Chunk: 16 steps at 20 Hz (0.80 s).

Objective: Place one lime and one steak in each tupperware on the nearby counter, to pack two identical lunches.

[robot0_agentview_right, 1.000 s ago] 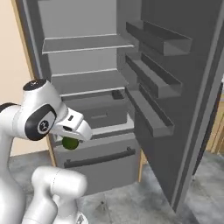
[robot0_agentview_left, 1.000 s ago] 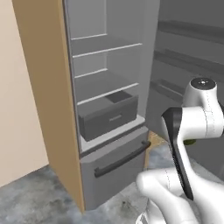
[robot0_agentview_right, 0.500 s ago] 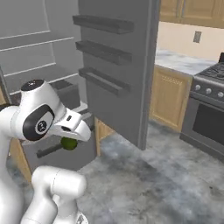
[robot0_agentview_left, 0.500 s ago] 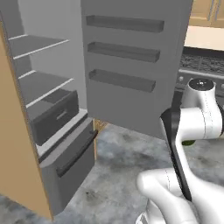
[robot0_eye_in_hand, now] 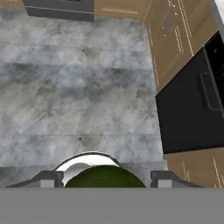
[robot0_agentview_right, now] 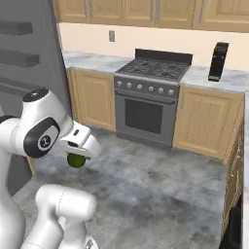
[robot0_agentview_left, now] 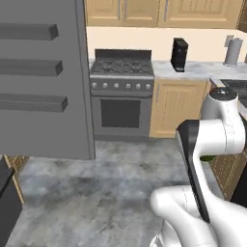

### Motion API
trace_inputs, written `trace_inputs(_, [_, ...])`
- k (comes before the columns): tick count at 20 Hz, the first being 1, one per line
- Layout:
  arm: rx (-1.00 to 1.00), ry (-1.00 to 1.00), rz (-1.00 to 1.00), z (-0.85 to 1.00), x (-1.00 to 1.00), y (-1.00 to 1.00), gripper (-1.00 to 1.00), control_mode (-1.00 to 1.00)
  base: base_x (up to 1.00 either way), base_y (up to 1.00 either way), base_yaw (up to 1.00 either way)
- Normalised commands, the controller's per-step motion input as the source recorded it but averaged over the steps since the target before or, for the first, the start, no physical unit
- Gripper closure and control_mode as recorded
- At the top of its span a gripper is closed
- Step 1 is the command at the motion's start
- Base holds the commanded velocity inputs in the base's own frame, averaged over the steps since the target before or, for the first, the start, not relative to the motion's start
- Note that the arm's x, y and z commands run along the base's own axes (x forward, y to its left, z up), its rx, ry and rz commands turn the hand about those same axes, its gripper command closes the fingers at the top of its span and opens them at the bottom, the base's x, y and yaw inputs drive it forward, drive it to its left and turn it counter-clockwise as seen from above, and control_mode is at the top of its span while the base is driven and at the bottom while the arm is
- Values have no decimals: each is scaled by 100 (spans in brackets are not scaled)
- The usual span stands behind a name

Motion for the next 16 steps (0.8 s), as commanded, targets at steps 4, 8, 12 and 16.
trace_inputs(4, [0, 0, 0, 0, 0, 0, 100, 100, 96, -93, -41])
trace_inputs(8, [0, 0, 0, 0, 0, 0, 100, 100, 100, -16, -14])
trace_inputs(12, [0, 0, 0, 0, 0, 0, 100, 100, 100, 47, -1])
trace_inputs(16, [0, 0, 0, 0, 0, 0, 100, 100, 100, 20, 0])
